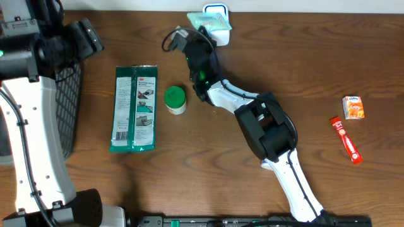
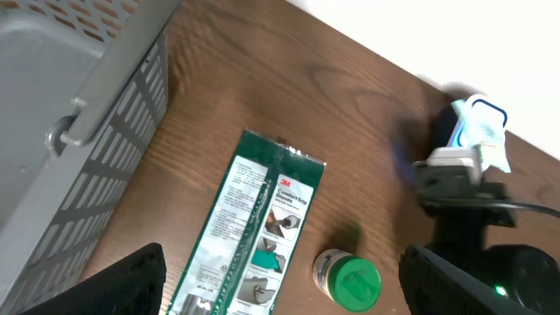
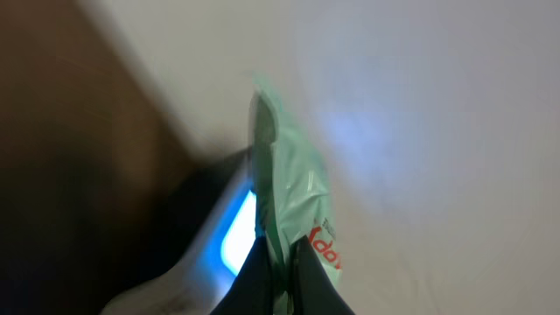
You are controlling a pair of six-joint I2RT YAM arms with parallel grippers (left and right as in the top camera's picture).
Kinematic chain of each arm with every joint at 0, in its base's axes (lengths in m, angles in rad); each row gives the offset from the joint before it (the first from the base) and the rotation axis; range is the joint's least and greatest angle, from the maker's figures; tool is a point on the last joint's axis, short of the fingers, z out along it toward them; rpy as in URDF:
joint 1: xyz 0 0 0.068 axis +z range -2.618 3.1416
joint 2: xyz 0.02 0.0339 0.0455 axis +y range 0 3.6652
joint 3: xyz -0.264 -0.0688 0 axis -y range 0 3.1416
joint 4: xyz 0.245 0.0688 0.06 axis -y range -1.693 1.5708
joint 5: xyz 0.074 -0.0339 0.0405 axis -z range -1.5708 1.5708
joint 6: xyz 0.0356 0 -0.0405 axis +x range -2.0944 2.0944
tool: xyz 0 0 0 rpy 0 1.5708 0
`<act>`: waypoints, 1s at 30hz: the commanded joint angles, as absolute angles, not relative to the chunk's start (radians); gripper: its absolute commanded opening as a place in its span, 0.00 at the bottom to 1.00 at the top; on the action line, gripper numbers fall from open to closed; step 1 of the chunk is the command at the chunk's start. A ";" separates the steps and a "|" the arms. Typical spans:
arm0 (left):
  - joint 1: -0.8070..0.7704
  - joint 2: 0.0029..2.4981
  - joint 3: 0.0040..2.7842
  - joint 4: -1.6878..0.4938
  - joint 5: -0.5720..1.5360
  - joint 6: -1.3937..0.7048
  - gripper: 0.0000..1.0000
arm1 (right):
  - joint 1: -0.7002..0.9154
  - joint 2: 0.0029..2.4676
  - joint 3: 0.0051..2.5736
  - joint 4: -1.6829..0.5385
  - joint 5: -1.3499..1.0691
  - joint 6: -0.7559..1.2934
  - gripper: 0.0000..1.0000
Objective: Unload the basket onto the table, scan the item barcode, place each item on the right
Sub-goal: 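Carry the wipes packet right and drop it near the red stick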
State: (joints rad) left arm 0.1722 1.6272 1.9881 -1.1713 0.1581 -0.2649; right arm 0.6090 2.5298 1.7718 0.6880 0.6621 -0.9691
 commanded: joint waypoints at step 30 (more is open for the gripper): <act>0.176 1.630 1.993 -1.174 0.164 -0.256 0.85 | 0.146 1.640 1.792 -0.933 -0.120 0.041 0.01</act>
